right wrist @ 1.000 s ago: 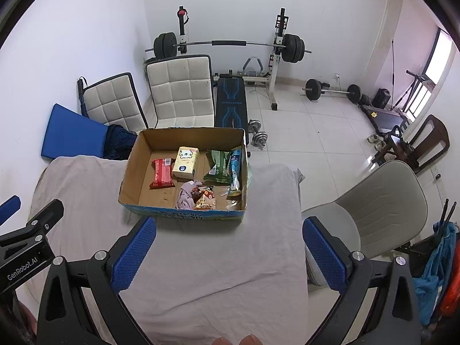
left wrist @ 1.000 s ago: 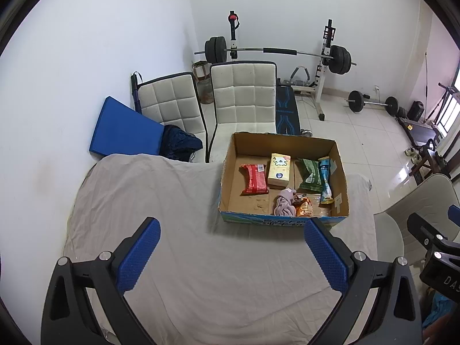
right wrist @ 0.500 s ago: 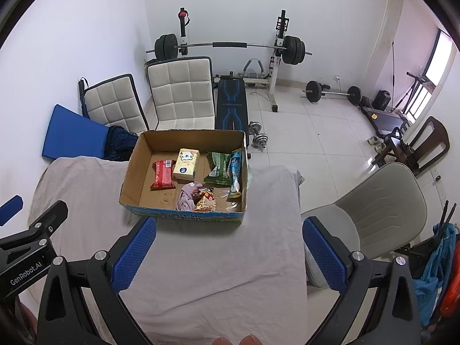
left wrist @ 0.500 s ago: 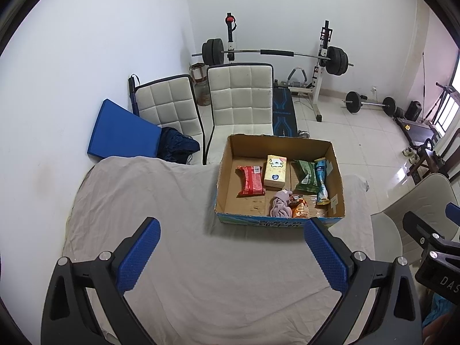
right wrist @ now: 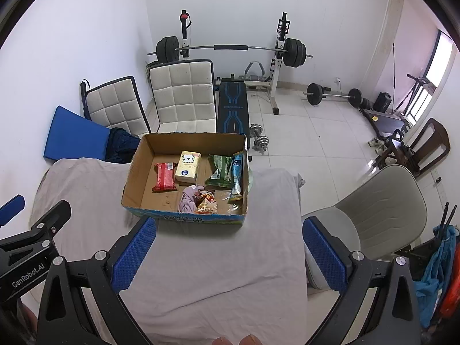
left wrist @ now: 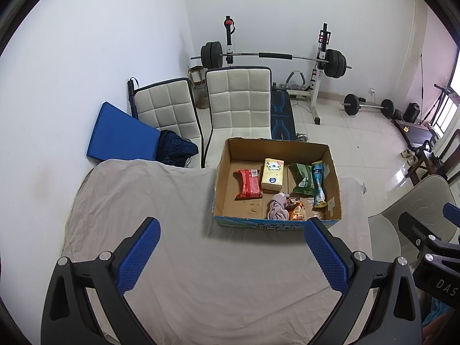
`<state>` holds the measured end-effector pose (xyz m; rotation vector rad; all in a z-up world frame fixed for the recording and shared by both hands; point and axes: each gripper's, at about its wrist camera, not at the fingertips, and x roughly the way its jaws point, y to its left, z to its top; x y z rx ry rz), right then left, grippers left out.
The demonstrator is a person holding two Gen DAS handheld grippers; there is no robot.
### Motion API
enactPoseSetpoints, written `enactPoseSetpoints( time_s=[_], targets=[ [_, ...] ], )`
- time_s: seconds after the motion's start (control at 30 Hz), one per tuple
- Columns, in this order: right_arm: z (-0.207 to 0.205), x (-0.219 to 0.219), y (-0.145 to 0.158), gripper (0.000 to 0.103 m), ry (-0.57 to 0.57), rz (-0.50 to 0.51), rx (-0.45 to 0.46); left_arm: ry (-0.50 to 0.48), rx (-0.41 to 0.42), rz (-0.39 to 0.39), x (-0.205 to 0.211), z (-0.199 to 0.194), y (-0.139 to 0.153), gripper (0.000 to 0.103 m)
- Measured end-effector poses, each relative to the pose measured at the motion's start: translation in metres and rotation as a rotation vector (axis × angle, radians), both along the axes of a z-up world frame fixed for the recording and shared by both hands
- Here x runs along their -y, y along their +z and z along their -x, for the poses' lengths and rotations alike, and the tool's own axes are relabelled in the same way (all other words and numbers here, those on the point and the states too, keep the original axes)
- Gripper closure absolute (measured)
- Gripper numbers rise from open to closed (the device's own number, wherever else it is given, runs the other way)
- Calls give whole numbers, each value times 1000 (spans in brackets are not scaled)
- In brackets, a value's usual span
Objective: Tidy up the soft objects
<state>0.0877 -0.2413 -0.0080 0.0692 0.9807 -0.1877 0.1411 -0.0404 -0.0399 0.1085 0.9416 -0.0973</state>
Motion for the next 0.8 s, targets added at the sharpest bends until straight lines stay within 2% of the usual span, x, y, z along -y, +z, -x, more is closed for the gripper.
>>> enactPoseSetpoints(
  time_s=[0.8],
  targets=[
    [-1, 2, 3, 0, -1, 0, 0, -8, 3, 7, 3, 4, 4, 0]
  ],
)
